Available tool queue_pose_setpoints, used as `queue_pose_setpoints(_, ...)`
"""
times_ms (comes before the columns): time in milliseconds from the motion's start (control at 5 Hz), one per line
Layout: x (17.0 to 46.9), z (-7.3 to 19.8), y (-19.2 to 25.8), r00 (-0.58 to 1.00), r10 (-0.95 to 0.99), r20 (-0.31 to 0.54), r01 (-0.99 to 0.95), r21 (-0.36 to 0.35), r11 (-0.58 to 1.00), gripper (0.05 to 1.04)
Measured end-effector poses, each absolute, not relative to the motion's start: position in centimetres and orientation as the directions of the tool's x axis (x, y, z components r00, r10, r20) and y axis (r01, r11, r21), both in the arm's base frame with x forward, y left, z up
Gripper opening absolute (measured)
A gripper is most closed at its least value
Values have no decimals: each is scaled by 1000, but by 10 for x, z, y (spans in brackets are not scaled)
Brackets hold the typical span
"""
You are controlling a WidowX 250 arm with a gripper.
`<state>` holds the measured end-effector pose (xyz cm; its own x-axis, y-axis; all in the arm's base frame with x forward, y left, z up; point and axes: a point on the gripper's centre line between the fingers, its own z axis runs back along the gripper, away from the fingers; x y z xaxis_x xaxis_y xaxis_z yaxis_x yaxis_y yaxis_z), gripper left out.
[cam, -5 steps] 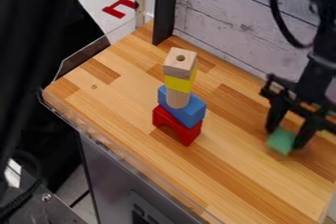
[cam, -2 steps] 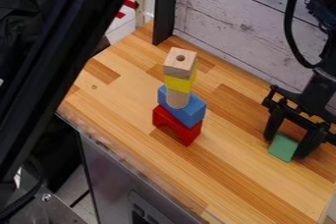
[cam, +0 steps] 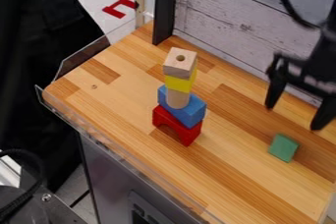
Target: Put the green triangle from top of the tower to the right side of the table
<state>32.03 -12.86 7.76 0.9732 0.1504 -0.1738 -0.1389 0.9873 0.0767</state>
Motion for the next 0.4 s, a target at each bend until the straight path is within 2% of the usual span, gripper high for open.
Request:
queue_pose_setpoints(200,314,118,-122,982,138,-126,-129,72,989,1000)
queue_pose_setpoints(400,310,131,-116,984,130,-125,-123,64,990,1000)
